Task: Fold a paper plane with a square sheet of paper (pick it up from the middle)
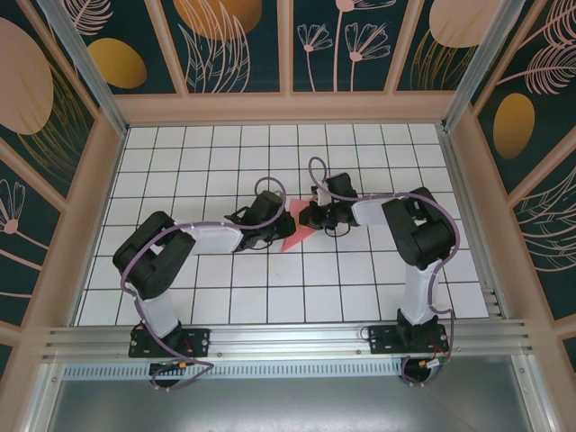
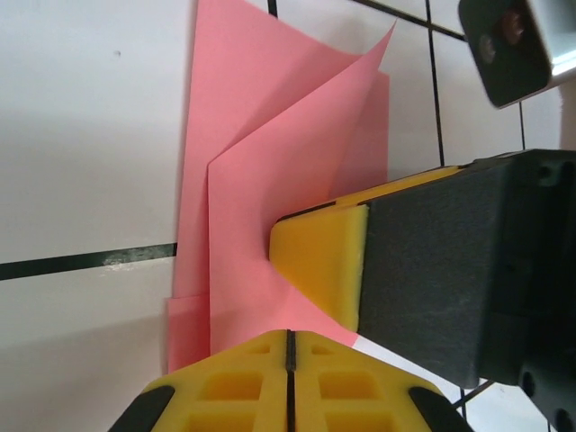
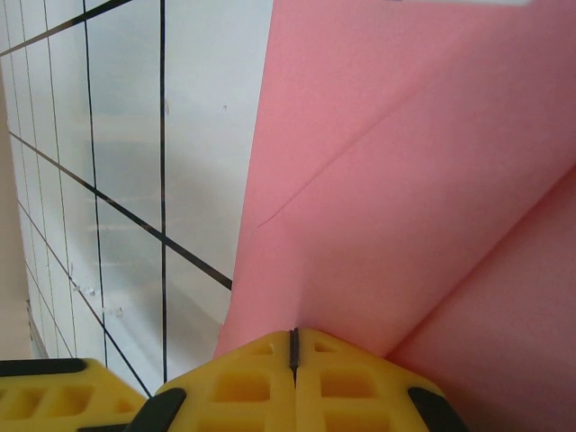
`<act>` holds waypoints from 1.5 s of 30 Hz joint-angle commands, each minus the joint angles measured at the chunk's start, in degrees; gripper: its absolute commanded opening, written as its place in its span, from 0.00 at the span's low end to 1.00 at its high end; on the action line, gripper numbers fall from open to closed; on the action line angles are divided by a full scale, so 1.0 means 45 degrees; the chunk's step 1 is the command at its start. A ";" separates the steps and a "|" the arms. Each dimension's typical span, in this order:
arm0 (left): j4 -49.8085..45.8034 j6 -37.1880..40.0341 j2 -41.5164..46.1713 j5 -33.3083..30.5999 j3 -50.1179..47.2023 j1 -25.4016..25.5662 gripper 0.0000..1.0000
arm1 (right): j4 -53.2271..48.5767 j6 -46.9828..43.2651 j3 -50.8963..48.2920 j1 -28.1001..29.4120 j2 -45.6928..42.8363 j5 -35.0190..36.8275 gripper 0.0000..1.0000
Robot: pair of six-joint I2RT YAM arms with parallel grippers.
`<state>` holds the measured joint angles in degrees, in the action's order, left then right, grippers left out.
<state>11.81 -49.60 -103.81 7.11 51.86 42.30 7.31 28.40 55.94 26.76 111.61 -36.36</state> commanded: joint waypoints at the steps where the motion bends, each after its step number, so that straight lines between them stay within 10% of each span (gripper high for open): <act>1: 0.0112 0.0196 -0.0399 0.0216 0.0476 -0.0094 0.10 | -0.0102 -0.0101 -0.0128 -0.0010 0.0382 -0.0104 0.05; 45: -0.0462 -0.0347 -0.0719 0.0273 -0.1512 -0.0096 0.00 | -0.1255 -0.0434 0.2463 -0.1699 0.1593 0.0654 0.07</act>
<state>17.78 -50.94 -106.34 7.40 47.88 42.19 2.52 26.92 64.34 21.67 116.79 -38.63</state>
